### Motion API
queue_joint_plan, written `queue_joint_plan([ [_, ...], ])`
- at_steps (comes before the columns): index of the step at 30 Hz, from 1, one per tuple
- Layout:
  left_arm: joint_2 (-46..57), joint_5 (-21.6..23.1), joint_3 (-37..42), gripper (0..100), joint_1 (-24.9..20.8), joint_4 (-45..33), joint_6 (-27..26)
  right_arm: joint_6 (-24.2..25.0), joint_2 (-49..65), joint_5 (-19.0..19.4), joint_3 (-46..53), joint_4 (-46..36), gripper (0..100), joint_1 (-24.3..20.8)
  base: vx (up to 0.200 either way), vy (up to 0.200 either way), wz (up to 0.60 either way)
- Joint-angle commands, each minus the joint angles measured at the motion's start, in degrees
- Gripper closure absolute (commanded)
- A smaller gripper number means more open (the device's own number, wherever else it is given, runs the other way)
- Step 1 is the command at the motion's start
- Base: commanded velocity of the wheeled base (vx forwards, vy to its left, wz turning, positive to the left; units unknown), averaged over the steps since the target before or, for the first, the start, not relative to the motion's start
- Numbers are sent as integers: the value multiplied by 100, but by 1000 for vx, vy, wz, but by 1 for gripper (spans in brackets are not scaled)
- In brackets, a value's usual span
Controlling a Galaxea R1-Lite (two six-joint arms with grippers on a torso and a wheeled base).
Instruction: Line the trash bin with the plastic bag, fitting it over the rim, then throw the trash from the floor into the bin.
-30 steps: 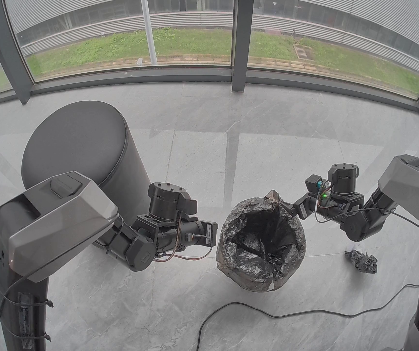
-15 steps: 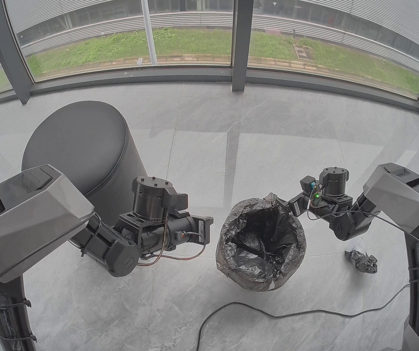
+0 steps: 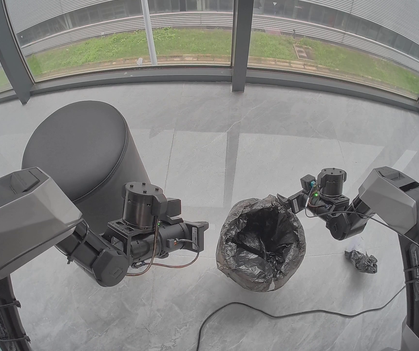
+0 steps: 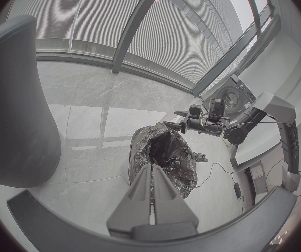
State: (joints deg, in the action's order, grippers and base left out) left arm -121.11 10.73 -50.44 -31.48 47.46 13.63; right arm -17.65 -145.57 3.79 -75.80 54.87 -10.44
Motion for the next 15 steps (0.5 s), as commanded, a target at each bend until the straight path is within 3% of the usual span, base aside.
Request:
queue_joint_plan([
  [1, 237, 8, 123, 100, 10, 0, -1, 139, -77, -19, -207, 59, 0, 6, 0, 0, 0],
  [6, 352, 8, 281, 100, 19, 9, 8, 139, 292, -10, 48, 76, 0, 15, 0, 0, 0],
  [10, 352, -1, 386, 100, -8, 264, 17, 113, 705, 43, 540, 68, 0, 314, 0, 0, 0],
  [15, 387, -9, 509, 100, -78, 791, 289, -133, 846, 60, 1234, 68, 0, 1369, 0, 0, 0],
])
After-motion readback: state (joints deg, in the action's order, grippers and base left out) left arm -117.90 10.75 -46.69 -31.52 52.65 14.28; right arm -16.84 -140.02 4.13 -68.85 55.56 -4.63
